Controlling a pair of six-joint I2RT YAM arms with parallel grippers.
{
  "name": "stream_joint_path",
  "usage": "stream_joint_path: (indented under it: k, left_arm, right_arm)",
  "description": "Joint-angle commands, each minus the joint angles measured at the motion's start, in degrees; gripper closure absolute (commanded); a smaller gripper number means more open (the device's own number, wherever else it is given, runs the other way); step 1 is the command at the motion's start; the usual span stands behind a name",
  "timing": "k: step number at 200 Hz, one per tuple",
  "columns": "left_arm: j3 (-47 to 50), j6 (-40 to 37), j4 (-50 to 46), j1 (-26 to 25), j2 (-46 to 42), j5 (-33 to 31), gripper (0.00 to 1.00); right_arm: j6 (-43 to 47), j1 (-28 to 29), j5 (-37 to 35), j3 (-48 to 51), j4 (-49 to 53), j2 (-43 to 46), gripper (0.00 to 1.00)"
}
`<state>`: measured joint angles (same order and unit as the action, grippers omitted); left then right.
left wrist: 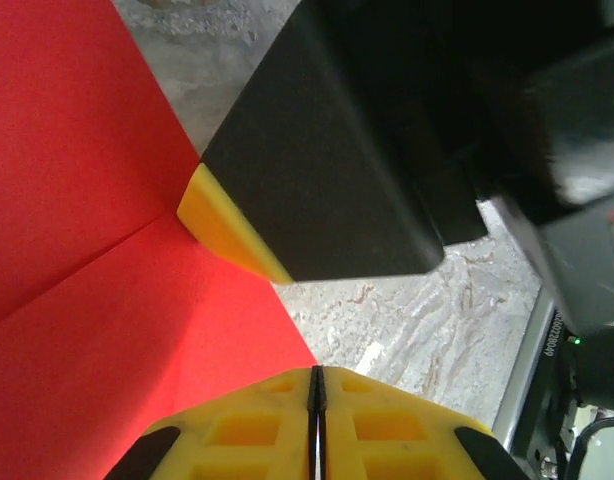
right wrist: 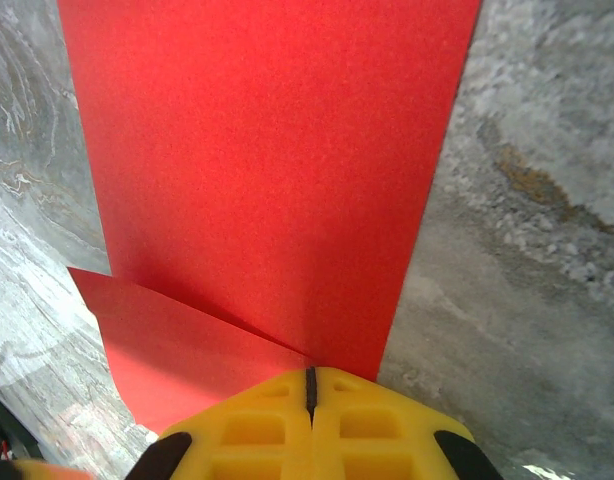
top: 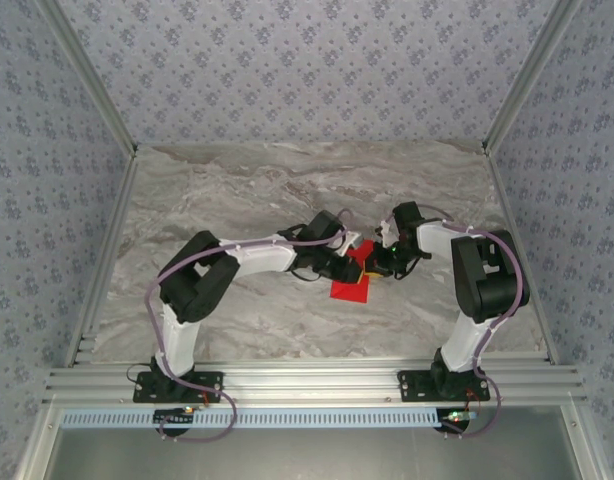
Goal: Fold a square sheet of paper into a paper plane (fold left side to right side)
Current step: Fold the triangle a second time at the center of the table.
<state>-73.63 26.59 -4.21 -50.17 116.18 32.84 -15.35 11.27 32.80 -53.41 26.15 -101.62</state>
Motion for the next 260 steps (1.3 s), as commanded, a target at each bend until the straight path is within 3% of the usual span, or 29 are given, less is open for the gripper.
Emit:
stream_joint_path:
  k: [1, 47, 140, 167, 195, 223, 260]
  left_arm:
    - [-1.65, -2.14, -4.65, -0.39, 2.92, 0.34, 0.90]
    - [1.47, -1.96, -4.67, -0.19, 3.38, -1.56, 0.90]
    - [22.12, 3.61, 5.96, 2.08, -6.91, -1.72, 0.90]
    - [26.09, 4.32, 7.37, 3.03, -10.36, -1.72, 0.90]
    - [27.69, 3.82, 7.37, 4.13, -15.04, -1.31, 0.89]
    - [27.93, 3.91, 8.05, 5.91, -19.29, -0.73, 0.78]
    - [23.45, 3.77, 10.34, 7.13, -17.83, 1.25, 0.56]
  right_arm:
    - [1.13, -0.32, -6.13, 0.67, 0.68, -2.28, 0.99]
    - [1.29, 0.02, -6.13, 0.44, 1.08, -2.09, 0.99]
    - [1.84, 0.29, -5.39, 0.25, 1.02, -1.66, 0.99]
    - [1.63, 0.15, -1.21, 0.41, -1.23, -0.03, 0.98]
    - [-0.74, -1.88, 8.10, 1.66, -7.37, 2.29, 0.92]
    - [-1.28, -4.39, 15.34, 2.87, -11.10, 6.20, 0.82]
    - [0.53, -7.63, 14.97, 5.62, -9.19, 13.82, 0.63]
